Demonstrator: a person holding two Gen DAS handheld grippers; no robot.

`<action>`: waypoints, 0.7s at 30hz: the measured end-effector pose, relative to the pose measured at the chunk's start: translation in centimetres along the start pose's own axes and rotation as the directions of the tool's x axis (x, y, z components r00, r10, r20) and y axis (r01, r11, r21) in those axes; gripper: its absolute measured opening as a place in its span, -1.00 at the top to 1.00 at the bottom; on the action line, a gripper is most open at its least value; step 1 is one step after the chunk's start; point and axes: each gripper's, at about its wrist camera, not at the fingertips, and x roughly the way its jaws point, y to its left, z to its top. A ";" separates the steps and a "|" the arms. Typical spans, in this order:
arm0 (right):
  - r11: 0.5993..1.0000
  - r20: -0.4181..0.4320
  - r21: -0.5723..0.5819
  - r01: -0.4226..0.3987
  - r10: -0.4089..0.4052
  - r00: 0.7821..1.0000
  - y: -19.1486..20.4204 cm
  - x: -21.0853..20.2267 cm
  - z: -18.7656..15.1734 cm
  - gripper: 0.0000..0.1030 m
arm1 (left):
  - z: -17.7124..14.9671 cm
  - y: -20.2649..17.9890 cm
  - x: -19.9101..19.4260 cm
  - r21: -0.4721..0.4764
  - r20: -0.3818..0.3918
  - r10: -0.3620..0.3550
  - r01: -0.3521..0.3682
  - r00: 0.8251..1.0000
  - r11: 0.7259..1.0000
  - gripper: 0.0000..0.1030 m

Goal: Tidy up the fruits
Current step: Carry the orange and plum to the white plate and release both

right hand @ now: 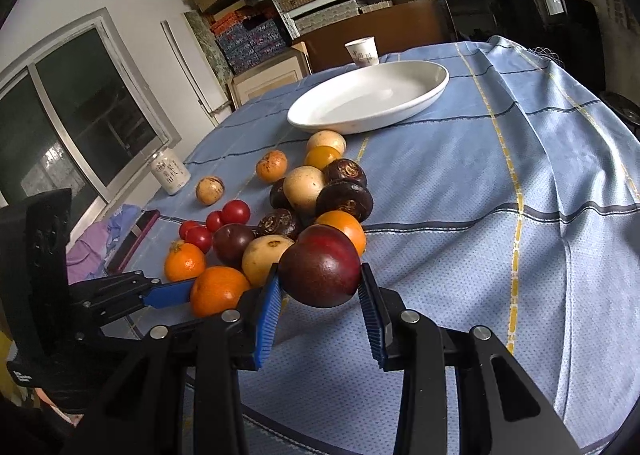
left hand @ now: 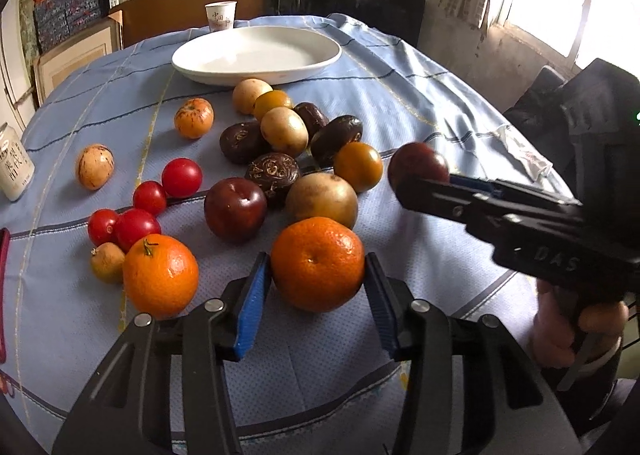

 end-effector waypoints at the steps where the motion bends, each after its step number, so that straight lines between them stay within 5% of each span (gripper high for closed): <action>1: 1.000 -0.006 -0.005 0.008 -0.008 1.000 0.1 0.1 0.0 0.26 | 0.0 0.2 -0.2 -0.006 0.004 -0.011 0.011 1.000 1.000 0.10; 7: 0.993 -0.050 -0.080 0.093 -0.097 0.994 1.6 0.4 0.4 0.26 | 1.0 1.9 -2.7 -0.007 0.058 -0.046 0.047 0.997 0.999 0.10; 11: 0.997 -0.034 -0.068 0.037 -0.039 0.999 2.0 -0.6 3.8 0.26 | 3.7 3.8 -3.9 0.005 0.072 -0.071 0.071 0.995 0.997 0.09; 16: 0.995 0.040 -0.057 0.078 -0.075 0.996 0.9 1.4 10.9 0.25 | 10.5 6.0 -3.3 0.056 0.119 0.012 -0.019 0.993 0.998 0.09; 21: 0.992 0.021 0.012 0.129 -0.129 0.991 -2.0 8.1 16.1 0.25 | 18.1 9.4 1.0 -0.012 0.098 0.018 -0.017 0.995 1.000 0.09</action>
